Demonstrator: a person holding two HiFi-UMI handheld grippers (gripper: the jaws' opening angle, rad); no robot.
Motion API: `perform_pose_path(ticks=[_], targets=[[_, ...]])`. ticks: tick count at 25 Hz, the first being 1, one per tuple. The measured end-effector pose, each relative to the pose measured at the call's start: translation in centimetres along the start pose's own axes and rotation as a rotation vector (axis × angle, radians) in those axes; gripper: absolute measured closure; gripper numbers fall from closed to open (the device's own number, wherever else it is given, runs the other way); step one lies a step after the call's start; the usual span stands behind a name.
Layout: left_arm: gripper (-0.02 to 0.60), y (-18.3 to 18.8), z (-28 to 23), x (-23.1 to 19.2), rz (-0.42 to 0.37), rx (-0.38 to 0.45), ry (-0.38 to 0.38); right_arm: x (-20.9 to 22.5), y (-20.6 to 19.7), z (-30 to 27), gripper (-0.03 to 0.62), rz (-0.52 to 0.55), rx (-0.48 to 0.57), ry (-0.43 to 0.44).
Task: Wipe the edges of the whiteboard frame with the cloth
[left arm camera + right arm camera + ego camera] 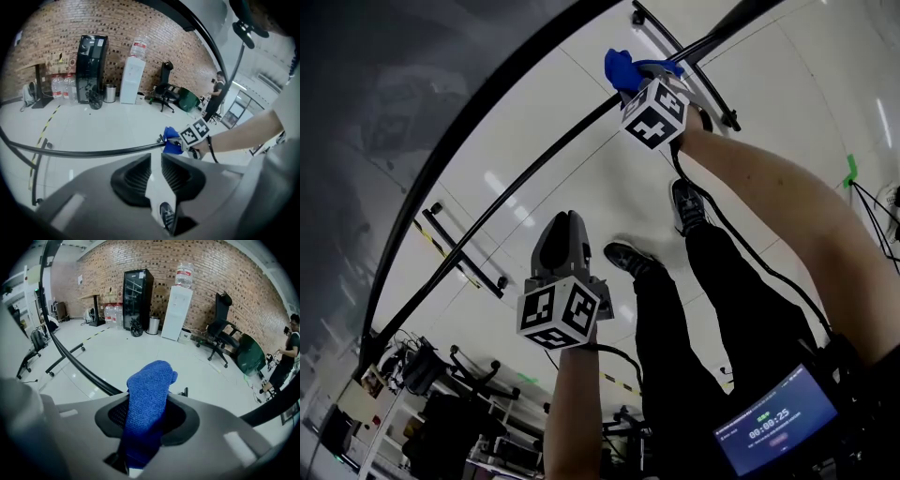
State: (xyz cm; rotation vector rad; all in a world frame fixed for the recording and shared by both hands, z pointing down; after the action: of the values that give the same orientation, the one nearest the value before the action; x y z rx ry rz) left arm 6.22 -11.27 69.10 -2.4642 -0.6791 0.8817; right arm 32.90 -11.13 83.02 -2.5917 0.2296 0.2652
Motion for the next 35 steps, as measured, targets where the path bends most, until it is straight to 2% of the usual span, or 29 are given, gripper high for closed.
perform_pose_path(ticks=[6,12,17,20,25,29,31,35], targets=[[0.514,-0.6,-0.2,-0.6,-0.009,-0.019,-0.04,-1.2,1.0,-0.7,0.454,0.004,0.023,0.005],[0.514,-1.0,5.2,-7.1,-0.048,-0.017,-0.066,-6.4,4.8,-0.7,0.454,-0.034,0.005,-0.04],[0.514,-1.6,9.1,-12.6,-0.062,-0.007,-0.029,-10.0,6.9,-1.3,0.454,-0.058,0.006,-0.071],[0.514,-2.3,10.6,-15.7,-0.053,0.006,0.029,-12.4,8.7,-1.6,0.454,-0.018,0.029,-0.043],[0.514,-3.5,11.5,-18.2,0.004,0.035,0.113,-16.8,11.2,-1.8,0.454,0.092,0.056,0.048],[0.514,-2.7,11.6,-17.8,0.041,0.06,0.126,-17.8,12.5,-1.9,0.454,0.123,0.048,0.08],[0.514,-2.5,12.0,-18.2,0.085,0.07,0.135,-18.4,13.2,-1.6,0.453,0.129,0.046,0.099],[0.514,-3.0,12.9,-19.1,0.139,0.056,0.14,-20.2,14.5,-1.0,0.453,0.167,0.043,0.135]])
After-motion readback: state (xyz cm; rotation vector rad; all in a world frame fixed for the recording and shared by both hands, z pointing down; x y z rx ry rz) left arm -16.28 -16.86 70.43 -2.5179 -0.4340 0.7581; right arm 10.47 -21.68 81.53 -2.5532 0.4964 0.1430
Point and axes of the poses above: the fingertips, and each gripper's own axes: z backward along the fingers, x to its right, y out of its top, the point moved 7 cm from there along z, backward along the fingers, and after that the axes turned 11 degrees about z, right-handed, at the moved point
